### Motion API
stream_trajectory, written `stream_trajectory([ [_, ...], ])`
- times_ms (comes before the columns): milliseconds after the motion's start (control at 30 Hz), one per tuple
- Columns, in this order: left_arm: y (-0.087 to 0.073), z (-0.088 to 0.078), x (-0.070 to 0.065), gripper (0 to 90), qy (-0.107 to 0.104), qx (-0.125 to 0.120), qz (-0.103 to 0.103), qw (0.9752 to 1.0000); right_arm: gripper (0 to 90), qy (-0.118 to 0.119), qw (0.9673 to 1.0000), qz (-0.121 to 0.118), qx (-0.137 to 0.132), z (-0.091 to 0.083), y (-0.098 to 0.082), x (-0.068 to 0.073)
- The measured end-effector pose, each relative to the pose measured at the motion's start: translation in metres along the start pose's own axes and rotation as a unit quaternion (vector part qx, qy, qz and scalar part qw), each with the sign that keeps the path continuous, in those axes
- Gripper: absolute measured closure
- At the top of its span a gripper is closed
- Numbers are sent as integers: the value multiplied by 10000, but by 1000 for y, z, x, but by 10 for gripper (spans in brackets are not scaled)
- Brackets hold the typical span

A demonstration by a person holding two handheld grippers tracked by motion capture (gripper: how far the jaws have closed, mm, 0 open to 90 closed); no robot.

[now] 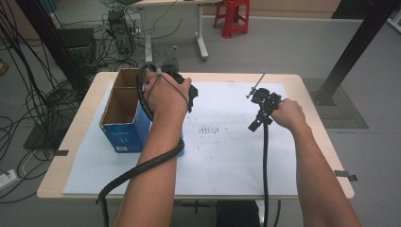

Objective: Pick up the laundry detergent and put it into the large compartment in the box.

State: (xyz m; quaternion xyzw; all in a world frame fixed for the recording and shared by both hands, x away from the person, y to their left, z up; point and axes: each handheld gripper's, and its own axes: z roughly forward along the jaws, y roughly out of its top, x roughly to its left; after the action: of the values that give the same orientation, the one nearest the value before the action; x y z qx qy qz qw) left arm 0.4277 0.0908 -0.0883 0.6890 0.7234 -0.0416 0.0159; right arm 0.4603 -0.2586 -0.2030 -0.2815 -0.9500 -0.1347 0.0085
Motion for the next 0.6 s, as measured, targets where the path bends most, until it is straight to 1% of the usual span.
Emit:
stream_trajectory([
  [333, 2, 19, 1, 76, -33, 32, -35, 10000, 31, 16, 10000, -34, -13, 1, 0, 1],
  [400, 2, 22, 2, 77, -3, 22, -48, 10000, 31, 10, 10000, -45, -24, 1, -1, 1],
  [433, 3, 24, 3, 77, 4, 34, -39, 10000, 31, 14, 10000, -53, -29, 1, -1, 0],
  [600, 4, 33, 8, 79, -37, 62, -128, 9999, 32, 29, 10000, -62, -13, 3, -1, -1],
])
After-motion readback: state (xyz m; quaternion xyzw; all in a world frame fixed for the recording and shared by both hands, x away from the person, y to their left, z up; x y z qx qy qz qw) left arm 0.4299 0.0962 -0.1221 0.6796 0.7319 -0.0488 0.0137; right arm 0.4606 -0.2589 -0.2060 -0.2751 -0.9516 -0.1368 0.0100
